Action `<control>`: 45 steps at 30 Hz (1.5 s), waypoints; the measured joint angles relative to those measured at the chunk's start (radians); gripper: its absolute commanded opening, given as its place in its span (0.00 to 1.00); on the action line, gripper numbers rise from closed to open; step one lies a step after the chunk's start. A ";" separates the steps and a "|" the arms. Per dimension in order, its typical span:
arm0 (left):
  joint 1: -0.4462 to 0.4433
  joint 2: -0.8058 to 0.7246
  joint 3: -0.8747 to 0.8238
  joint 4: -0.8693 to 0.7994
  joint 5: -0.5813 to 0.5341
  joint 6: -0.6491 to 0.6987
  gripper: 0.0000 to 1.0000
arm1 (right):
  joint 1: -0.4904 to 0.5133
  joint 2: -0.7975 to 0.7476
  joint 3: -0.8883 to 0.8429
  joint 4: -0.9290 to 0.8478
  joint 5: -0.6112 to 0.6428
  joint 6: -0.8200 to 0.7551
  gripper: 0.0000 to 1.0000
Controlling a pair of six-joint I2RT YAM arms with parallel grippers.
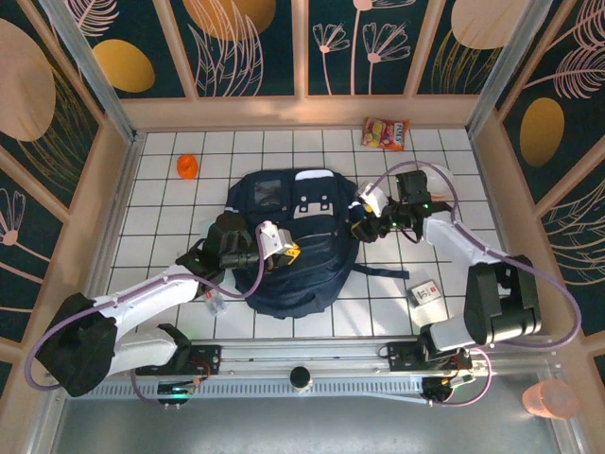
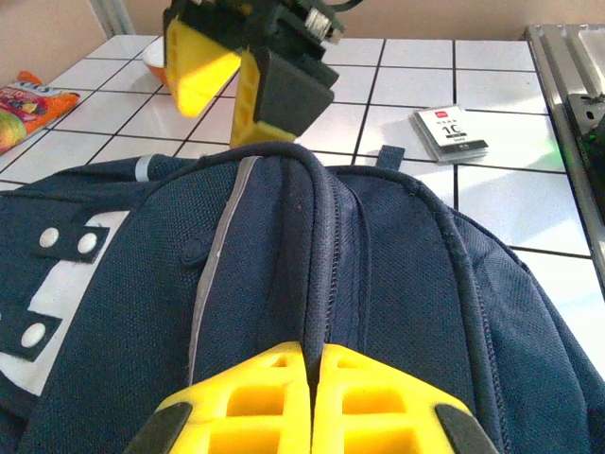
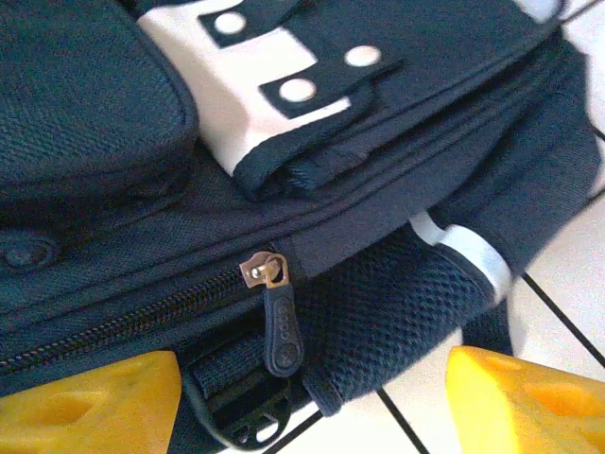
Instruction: Pack the student bag
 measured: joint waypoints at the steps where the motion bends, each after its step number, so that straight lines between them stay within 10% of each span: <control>1: 0.000 0.000 0.000 -0.001 0.003 0.003 0.00 | 0.000 0.022 0.013 -0.014 -0.012 -0.043 0.71; 10: 0.001 0.001 0.000 -0.010 0.016 0.034 0.00 | 0.011 0.186 0.101 -0.084 -0.107 -0.248 0.66; 27: -0.001 0.042 0.020 -0.006 -0.043 0.050 0.00 | 0.013 0.203 0.211 -0.257 -0.103 -0.215 0.00; 45: -0.008 0.083 0.096 -0.006 -0.351 0.001 0.00 | 0.163 0.007 0.172 -0.286 -0.060 0.012 0.00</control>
